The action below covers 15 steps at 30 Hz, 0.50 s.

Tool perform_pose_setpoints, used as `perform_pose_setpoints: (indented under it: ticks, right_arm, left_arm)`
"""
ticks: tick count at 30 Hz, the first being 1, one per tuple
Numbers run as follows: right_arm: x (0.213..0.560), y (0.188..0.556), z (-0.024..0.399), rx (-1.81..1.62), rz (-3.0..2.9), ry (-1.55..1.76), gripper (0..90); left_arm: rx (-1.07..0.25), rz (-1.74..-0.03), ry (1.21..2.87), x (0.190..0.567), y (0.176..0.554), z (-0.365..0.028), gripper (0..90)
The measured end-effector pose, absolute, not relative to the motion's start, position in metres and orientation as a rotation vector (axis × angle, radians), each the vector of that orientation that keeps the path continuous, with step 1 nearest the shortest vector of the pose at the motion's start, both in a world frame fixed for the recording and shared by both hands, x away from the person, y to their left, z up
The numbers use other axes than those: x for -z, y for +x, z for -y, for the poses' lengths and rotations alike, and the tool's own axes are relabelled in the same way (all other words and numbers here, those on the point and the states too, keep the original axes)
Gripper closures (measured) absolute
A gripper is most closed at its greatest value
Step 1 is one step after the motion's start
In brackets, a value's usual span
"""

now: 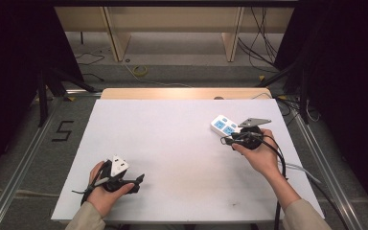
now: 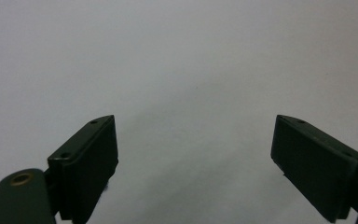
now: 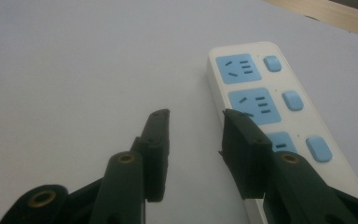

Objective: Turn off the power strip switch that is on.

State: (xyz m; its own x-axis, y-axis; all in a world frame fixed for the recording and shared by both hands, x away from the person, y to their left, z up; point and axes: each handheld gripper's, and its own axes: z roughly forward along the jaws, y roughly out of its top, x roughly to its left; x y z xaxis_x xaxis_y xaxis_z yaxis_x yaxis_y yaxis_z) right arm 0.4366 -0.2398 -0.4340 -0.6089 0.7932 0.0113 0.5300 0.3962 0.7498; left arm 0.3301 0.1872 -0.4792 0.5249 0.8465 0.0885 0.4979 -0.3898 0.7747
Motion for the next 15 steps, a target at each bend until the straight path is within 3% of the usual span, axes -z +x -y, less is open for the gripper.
perform_pose_setpoints:
  ticks: [15]
  right_arm:
    - [0.445,0.391,0.246,-1.156,-2.336,1.064,55.6]
  left_arm:
    - [-0.616,-1.106,2.065,0.482,0.332,-0.187,14.4]
